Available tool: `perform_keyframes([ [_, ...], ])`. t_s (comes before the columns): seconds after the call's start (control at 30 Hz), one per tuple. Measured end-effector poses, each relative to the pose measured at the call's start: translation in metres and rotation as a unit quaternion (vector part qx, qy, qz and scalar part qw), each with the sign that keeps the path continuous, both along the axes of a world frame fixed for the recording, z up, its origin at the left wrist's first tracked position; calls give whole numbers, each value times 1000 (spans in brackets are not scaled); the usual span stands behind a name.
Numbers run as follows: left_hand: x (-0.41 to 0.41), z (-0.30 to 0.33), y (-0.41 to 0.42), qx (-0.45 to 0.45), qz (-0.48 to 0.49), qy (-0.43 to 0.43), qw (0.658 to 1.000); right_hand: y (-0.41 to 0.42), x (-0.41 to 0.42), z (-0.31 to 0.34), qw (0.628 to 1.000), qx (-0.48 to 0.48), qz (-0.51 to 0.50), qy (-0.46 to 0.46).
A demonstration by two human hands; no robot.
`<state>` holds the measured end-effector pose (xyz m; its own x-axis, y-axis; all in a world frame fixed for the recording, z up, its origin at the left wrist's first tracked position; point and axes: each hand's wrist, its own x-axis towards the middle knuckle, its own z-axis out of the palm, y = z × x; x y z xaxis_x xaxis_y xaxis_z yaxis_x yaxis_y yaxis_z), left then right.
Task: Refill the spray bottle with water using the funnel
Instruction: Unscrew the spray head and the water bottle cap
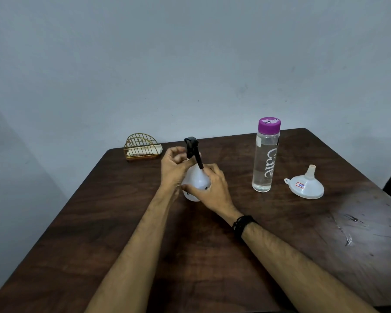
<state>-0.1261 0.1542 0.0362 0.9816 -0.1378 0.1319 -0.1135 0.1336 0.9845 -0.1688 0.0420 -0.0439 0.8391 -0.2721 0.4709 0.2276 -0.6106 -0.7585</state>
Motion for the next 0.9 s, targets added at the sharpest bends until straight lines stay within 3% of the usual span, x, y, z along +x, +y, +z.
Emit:
perform_keyframes([
  [0.17, -3, 4, -3, 48, 0, -58, 997, -1, 0, 1, 1000, -5, -1, 6],
  [0.63, 11, 157, 31, -75, 121, -192, 971, -3, -4, 1, 1000, -1, 1, -19],
  [0.77, 14, 161, 62, -9, 147, -195, 970, -2, -3, 1, 1000, 0, 1, -19],
  [0.9, 17, 108, 84, 130, 169, -121, 969, -2, -7, 6, 1000, -4, 5, -17],
])
